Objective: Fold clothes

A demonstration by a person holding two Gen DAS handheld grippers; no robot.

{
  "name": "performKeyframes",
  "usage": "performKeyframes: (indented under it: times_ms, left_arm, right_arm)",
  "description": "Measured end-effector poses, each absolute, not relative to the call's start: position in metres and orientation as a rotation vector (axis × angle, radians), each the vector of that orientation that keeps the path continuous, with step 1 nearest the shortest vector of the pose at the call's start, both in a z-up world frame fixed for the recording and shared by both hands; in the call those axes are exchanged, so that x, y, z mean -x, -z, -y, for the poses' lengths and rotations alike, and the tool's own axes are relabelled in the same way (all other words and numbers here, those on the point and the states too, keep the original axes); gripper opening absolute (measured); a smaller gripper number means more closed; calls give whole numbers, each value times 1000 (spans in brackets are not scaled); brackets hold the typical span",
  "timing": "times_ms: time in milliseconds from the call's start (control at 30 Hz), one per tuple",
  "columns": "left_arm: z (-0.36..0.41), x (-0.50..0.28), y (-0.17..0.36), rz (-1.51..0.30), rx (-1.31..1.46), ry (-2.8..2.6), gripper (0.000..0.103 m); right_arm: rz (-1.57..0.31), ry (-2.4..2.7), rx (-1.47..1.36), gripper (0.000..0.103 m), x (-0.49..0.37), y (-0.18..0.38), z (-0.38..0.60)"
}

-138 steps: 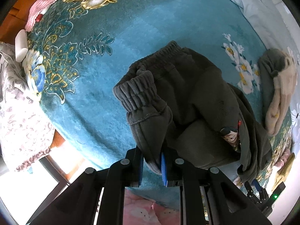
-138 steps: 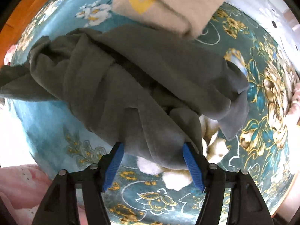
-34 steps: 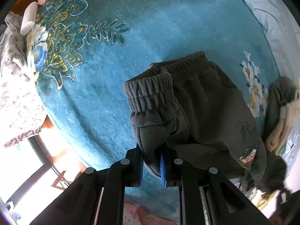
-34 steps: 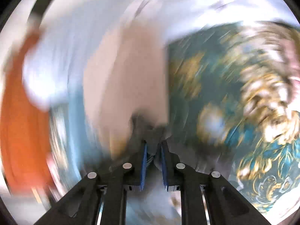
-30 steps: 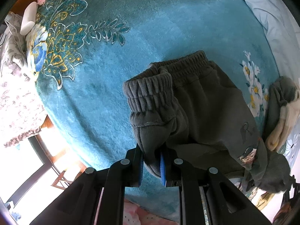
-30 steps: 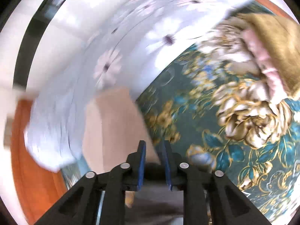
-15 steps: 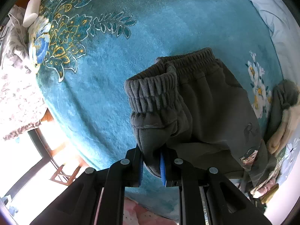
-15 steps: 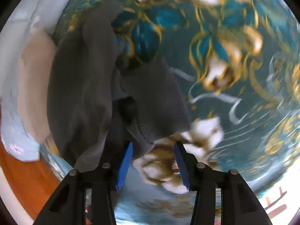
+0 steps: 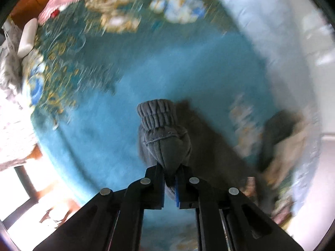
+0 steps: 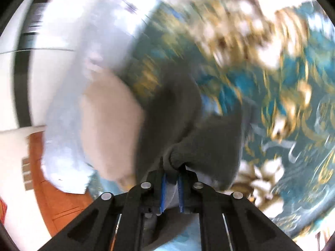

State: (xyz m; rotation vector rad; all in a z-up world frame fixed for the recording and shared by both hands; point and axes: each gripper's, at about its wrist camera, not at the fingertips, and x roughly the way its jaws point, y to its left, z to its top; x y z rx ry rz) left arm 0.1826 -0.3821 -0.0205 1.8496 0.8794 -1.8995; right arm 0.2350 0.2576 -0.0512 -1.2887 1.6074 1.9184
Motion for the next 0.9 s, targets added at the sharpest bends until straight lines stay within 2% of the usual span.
performKeyframes:
  times_ms: [133, 267, 367, 467, 567, 600, 667, 700, 733, 900]
  left_arm:
    - [377, -175, -3, -913, -1757, 2007, 7]
    - [399, -200, 42, -891, -1894, 1749, 7]
    - [393, -218, 54, -898, -1962, 1621, 7]
    - [388, -213, 46, -867, -1972, 1674, 7]
    - [383, -206, 35, -832, -1972, 1745, 7]
    - [381, -205, 33, -826, -1974, 1757, 7]
    - [379, -204, 32, -815, -1978, 1770, 8]
    - [379, -204, 34, -812, -1980, 1770, 8]
    - [381, -204, 39, -812, -1981, 1767, 8]
    - [403, -216, 68, -815, -1995, 1732, 9]
  right_arm:
    - [-1551, -1935, 1224, 9, -275, 20, -277]
    - [-1533, -1705, 1342, 10, -318, 55, -272]
    - [-1544, -1642, 1367, 10, -334, 67, -263]
    - [-1530, -1626, 1375, 10, -328, 70, -263]
    - [-1602, -1621, 1320, 13, -317, 74, -270]
    - [-1627, -1622, 1295, 17, -314, 75, -272]
    - [-1659, -1659, 1237, 37, -310, 68, -273]
    - [-1671, -1681, 1207, 52, -308, 64, -274]
    - [-1652, -1736, 1174, 55, -311, 57, -274]
    - [-1426, -1759, 1249, 55, -340, 51, -274]
